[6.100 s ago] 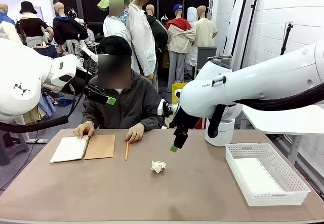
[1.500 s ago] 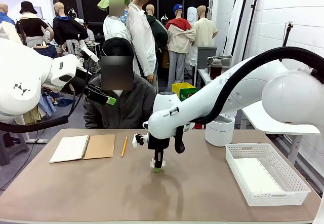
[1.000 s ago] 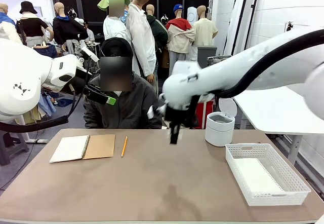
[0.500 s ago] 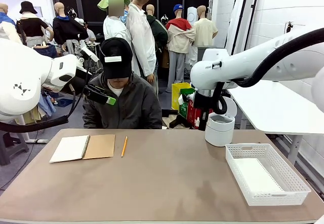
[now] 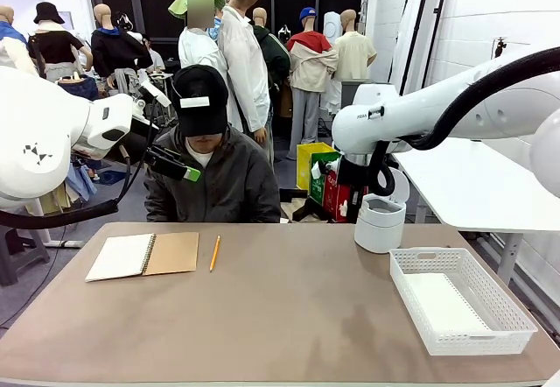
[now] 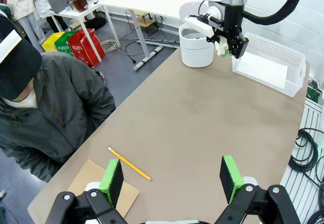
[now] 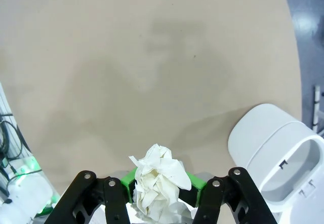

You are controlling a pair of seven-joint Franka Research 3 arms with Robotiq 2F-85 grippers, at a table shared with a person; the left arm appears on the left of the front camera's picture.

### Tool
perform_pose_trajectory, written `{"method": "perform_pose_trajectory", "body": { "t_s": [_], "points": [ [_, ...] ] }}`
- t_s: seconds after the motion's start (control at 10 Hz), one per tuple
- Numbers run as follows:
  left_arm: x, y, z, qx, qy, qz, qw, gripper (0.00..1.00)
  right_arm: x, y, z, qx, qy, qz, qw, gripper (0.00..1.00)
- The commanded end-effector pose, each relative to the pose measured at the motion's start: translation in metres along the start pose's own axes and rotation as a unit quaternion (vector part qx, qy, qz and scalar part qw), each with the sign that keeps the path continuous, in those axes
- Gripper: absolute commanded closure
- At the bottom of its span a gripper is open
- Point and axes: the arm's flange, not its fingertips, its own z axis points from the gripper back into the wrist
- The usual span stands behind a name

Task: Sort the paper based on its condition.
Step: If a person hands you a paper, place it in the Organizing basket , and if it's crumpled, put it in the Trash can.

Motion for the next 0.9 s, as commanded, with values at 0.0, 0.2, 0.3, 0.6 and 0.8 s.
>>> {"method": "perform_pose_trajectory", "body": {
  "t_s": [0.0, 0.2, 0.3, 0.6, 0.8],
  "points": [
    [-0.002, 0.001, -0.001, -0.002, 0.002, -0.005, 1.0, 0.0, -0.001, 0.001, -0.003, 0.004, 0.003, 0.0, 1.0, 0.97],
    [-0.002, 0.001, -0.001, -0.002, 0.002, -0.005, 1.0, 0.0, 0.008, -0.007, -0.003, -0.054, 0.028, -0.046, 0.997, 0.97],
    [-0.002, 0.001, -0.001, -0.002, 0.002, -0.005, 1.0, 0.0, 0.01, -0.018, -0.001, -0.079, 0.048, -0.065, 0.994, 0.97],
    [-0.002, 0.001, -0.001, -0.002, 0.002, -0.005, 1.0, 0.0, 0.015, -0.06, 0.005, -0.101, 0.092, -0.092, 0.986, 0.97],
    [-0.002, 0.001, -0.001, -0.002, 0.002, -0.005, 1.0, 0.0, 0.014, -0.089, 0.001, -0.117, 0.111, -0.111, 0.981, 0.97]
  ]
}}
